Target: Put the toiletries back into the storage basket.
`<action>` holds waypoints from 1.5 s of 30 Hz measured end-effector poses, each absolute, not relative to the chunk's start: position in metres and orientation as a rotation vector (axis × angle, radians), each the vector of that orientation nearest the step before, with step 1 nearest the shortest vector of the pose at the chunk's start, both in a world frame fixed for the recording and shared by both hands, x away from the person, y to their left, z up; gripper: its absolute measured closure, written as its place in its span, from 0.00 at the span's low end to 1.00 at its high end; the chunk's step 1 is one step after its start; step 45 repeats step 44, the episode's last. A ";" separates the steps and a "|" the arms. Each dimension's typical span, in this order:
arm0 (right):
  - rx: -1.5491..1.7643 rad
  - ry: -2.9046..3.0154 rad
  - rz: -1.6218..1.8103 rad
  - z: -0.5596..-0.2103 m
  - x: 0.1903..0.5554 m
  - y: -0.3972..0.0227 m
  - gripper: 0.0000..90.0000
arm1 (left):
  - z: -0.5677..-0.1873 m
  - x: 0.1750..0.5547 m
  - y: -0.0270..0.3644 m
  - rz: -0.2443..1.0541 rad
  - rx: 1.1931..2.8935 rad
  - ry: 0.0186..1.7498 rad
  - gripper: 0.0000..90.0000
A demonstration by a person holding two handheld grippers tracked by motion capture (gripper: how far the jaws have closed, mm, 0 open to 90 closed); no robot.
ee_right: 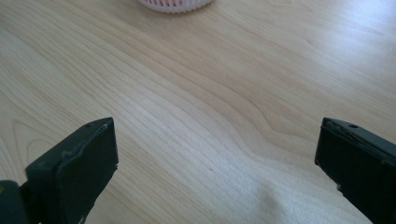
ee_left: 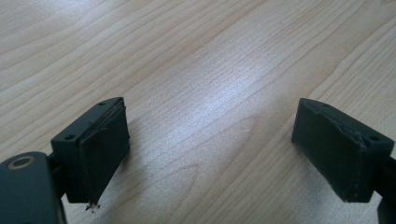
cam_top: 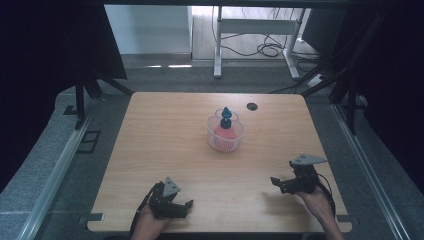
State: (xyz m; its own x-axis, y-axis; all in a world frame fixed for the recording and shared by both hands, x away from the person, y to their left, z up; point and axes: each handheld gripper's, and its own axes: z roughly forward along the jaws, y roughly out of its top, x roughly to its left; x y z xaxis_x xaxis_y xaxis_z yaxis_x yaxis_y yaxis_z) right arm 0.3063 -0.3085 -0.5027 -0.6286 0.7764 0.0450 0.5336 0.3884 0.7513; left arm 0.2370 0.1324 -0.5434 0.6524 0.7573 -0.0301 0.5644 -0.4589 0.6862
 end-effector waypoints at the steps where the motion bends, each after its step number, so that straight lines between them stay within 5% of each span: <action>1: 1.149 2.338 1.088 -0.504 0.306 -0.309 0.00 | -0.543 0.237 0.132 0.367 2.190 1.021 0.12; 45: 1.096 2.411 0.984 -0.543 0.292 -0.297 0.00 | -0.543 0.236 0.132 0.368 2.190 1.024 0.12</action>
